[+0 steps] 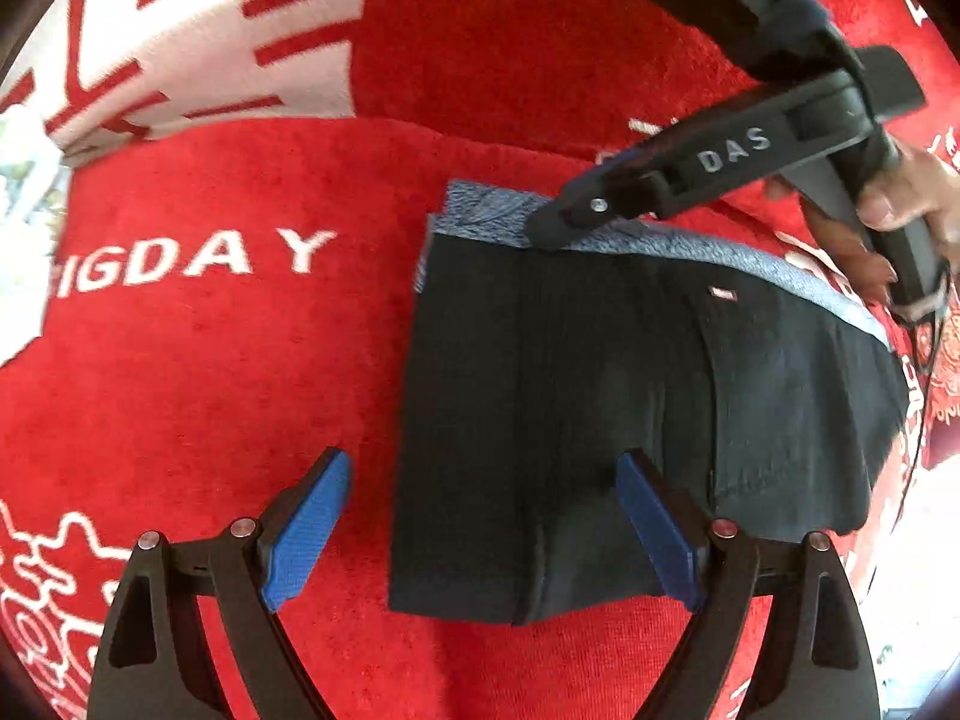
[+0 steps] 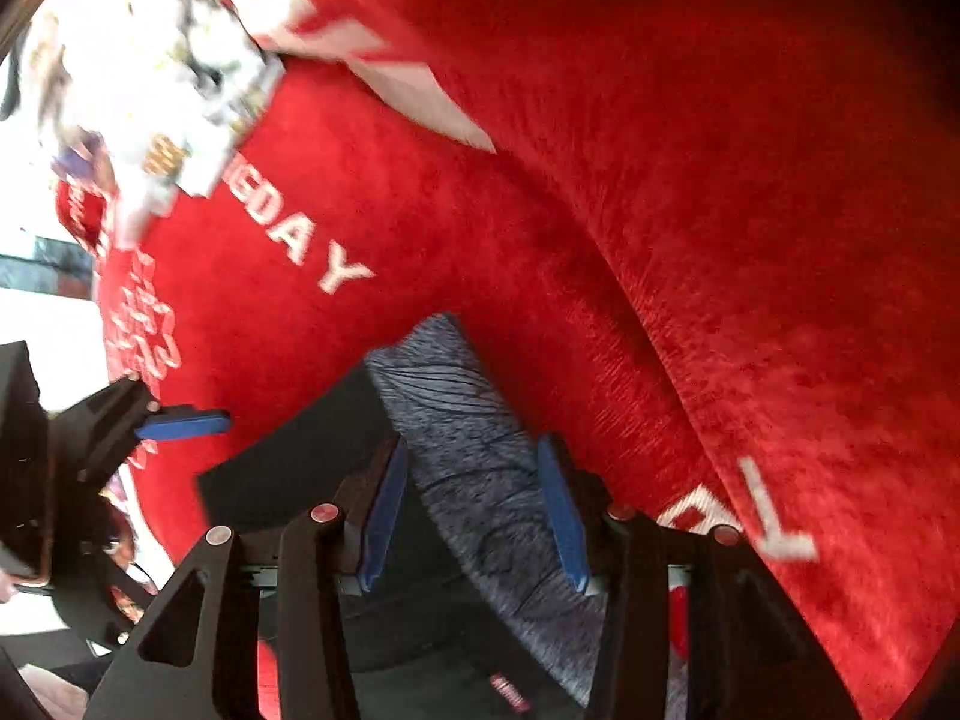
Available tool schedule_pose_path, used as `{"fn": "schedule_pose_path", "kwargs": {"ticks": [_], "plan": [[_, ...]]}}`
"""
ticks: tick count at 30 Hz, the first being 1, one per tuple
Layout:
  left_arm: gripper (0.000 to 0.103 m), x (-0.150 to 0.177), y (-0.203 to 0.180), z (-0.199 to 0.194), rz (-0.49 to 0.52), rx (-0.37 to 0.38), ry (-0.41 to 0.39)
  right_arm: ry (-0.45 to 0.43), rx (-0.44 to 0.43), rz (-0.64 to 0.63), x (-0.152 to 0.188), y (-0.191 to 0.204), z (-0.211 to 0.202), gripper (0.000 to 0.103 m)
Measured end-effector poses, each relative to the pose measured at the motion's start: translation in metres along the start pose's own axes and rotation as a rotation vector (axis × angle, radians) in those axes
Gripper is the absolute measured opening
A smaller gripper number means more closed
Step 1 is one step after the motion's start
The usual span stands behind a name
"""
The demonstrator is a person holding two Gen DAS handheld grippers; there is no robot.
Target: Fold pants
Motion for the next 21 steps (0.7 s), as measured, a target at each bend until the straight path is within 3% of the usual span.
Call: {"fn": "schedule_pose_path", "kwargs": {"ticks": [8, 10, 11, 13, 16, 19, 21], "plan": [[0.090, 0.004, -0.002, 0.012, -0.009, 0.055, 0.005, 0.089, -0.006, -0.006, -0.007, 0.003, 0.016, 0.051], [0.090, 0.006, -0.004, 0.010, 0.004, 0.055, 0.000, 0.099, -0.022, -0.008, -0.008, 0.005, 0.019, 0.040], [0.089, 0.008, -0.007, 0.005, 0.007, 0.055, -0.003, 0.102, -0.053, -0.006, -0.008, 0.009, 0.019, 0.020], [0.083, 0.012, -0.011, -0.001, 0.008, 0.058, -0.004, 0.090, -0.046, -0.029, -0.009, 0.017, 0.014, 0.007], [0.083, 0.022, -0.010, -0.017, 0.001, 0.059, -0.022, 0.059, -0.089, -0.071, -0.005, 0.038, -0.001, 0.006], [0.083, 0.030, -0.002, -0.017, -0.021, -0.004, -0.024, 0.058, -0.128, -0.079, -0.008, 0.051, -0.005, 0.006], [0.083, 0.030, 0.005, -0.017, -0.065, -0.037, -0.017, 0.072, -0.084, -0.077, -0.012, 0.047, 0.009, 0.005]]}}
Point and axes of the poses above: each gripper's, at about its wrist camera, not at the fingertips, and z roughly the way its jaws point, y to its left, x to its underside, the point moved 6 cm from there along z, roughly the way its jaws point, and after that the axes turned 11 degrees about -x, right-handed, at the moved point
